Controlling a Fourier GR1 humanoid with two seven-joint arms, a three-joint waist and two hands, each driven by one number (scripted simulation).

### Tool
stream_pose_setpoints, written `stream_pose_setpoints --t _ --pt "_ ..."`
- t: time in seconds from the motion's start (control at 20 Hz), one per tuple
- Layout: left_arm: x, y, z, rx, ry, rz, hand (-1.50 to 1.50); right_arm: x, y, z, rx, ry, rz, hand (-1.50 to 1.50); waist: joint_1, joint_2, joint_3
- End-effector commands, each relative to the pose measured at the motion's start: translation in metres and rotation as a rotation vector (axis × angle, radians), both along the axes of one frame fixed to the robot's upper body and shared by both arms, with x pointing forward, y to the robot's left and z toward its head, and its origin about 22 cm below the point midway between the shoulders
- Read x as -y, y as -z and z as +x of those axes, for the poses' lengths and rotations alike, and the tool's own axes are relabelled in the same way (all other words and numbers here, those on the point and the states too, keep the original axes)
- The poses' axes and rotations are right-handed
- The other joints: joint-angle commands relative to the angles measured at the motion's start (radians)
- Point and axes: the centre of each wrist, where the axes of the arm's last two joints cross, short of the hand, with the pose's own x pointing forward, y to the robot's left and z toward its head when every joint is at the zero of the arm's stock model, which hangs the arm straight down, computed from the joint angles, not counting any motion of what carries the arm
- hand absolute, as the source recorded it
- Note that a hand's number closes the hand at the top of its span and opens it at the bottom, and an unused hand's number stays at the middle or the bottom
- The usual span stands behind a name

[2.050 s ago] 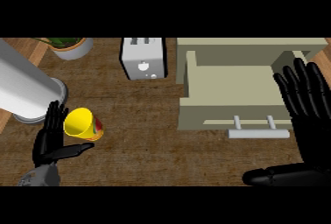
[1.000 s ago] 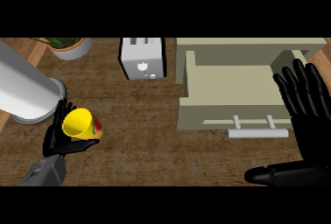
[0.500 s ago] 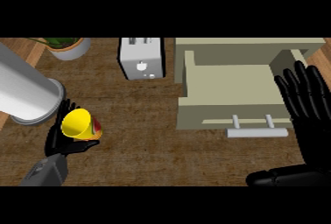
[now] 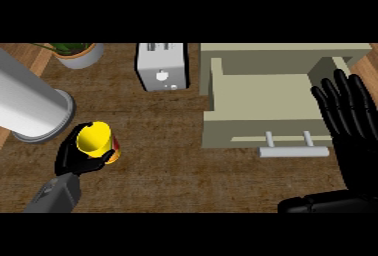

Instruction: Pick up the cup, place it into the drawer and close the drawer

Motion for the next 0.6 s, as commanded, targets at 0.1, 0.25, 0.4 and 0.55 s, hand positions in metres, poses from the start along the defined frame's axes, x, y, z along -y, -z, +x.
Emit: stream_pose_setpoints --t 0.1,0.25,0.4,0.55 --pt "0.002 -0.015 0.019 0.165 0.001 -0.002 1.50 0.002 -0.014 0.007 0.006 0.011 0.000 -1.50 0.000 0.001 0.000" --pt "0.036 0.011 -0.002 0.189 -0.059 0.012 1.50 0.013 -0.008 0.005 -0.005 0.003 0.009 -1.50 0.005 -0.001 0.001" --pt "0.035 0.018 -0.015 0.203 -0.086 0.015 1.50 -0.003 -0.003 -0.005 -0.002 0.029 -0.005 -1.50 0.010 -0.004 0.001" --pt "0.031 0.018 -0.021 0.233 -0.114 0.040 1.50 0.010 -0.004 0.022 0.016 0.017 0.001 -1.50 0.017 -0.003 0.002"
